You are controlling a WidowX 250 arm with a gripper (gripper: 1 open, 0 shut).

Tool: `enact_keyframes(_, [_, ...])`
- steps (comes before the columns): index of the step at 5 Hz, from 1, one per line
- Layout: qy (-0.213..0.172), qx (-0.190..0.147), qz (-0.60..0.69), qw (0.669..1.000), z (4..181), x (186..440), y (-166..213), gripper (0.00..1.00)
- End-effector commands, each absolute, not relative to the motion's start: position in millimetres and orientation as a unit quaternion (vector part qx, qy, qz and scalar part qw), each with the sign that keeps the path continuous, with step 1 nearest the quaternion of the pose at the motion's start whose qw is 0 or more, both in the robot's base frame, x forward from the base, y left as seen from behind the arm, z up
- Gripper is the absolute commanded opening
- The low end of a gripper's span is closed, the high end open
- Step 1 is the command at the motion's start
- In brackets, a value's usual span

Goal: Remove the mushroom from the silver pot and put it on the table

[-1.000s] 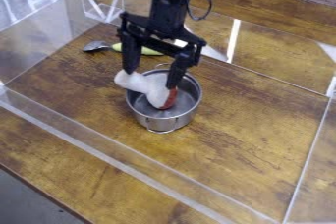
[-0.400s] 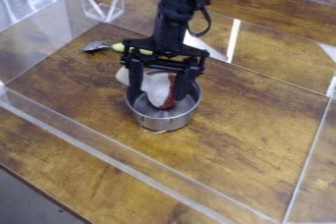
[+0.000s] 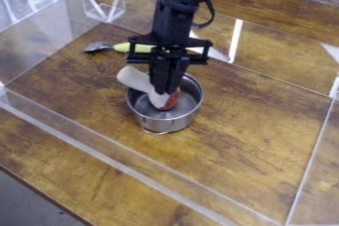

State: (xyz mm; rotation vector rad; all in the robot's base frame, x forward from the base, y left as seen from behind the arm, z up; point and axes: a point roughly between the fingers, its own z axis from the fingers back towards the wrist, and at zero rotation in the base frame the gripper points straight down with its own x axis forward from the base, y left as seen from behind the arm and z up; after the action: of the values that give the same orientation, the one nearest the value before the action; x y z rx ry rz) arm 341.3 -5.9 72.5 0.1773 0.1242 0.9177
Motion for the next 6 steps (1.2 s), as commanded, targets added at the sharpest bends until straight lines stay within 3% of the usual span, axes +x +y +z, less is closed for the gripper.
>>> enact_keyframes(1, [0.033,0.057,0.546,0.835,98.8,345,6,0.0])
enact_keyframes(3, [0.027,0.043,0.645,0.763,100.4,339,13,0.0])
enact_keyframes(5, [0.012,0.044,0.685,0.727,97.0,342,18,0.0])
enact_keyframes(6, [0.011,0.038,0.676,0.736,115.6,353,15,0.0])
